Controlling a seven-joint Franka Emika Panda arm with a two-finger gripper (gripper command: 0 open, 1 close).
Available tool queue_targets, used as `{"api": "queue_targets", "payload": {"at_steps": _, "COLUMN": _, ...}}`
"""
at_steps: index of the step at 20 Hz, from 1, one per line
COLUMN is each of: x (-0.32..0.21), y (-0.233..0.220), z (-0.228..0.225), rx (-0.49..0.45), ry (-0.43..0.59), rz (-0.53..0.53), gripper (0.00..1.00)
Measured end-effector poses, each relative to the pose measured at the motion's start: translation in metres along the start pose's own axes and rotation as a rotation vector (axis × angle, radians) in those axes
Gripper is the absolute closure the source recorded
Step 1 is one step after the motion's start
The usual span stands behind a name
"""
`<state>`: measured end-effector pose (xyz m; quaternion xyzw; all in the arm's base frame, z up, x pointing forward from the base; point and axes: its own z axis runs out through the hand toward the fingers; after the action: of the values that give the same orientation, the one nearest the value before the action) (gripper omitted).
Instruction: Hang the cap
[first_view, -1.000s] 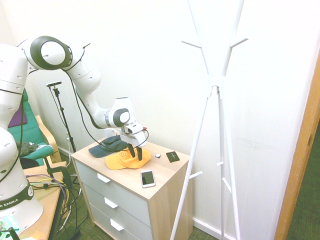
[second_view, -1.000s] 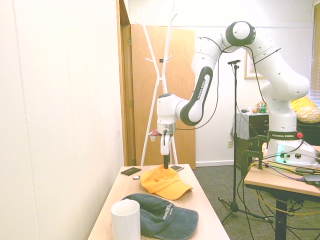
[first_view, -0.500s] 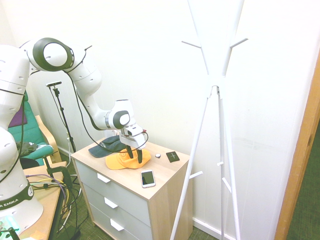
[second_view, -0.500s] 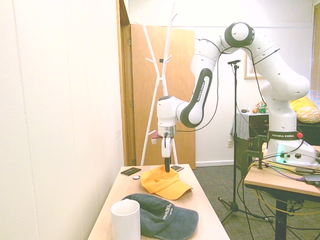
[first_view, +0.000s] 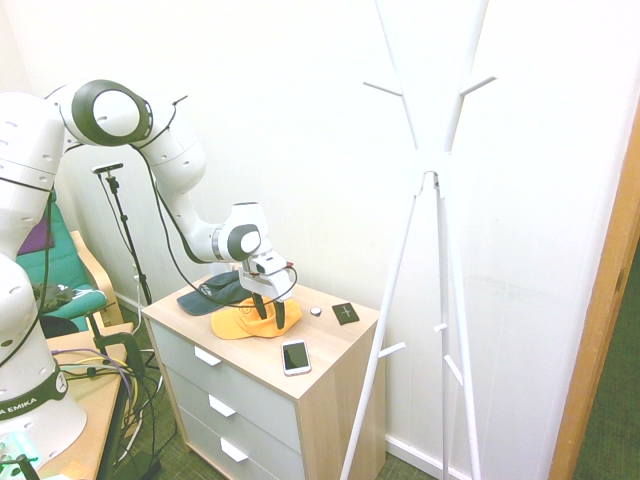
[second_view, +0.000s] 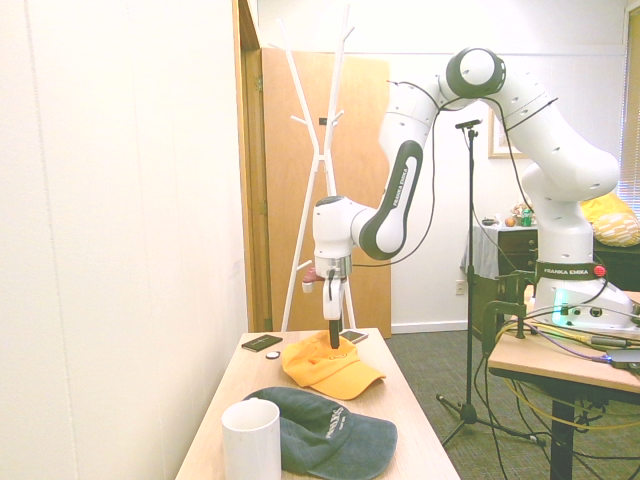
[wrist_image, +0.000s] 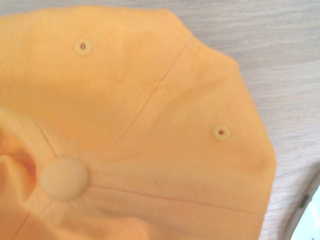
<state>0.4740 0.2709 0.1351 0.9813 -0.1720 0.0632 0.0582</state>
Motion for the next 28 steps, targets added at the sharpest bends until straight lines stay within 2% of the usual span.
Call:
{"api": "queue_targets", "payload": {"at_steps": 23, "x": 0.002, "y": -0.001, "z": -0.003, "rx": 0.004, "ry": 0.012, "rz": 0.0, "gripper": 1.0}}
{"api": "queue_targets", "payload": {"at_steps": 26, "x": 0.008, "y": -0.004, "z": -0.022, "rx": 0.005, "ry": 0.049, "rz": -0.019, "gripper": 1.0}}
{"api": "queue_targets", "payload": {"at_steps": 28, "x": 0.011, "y": -0.009, "z": -0.052, "rx": 0.003, "ry": 0.124, "rz": -0.049, "gripper": 1.0}}
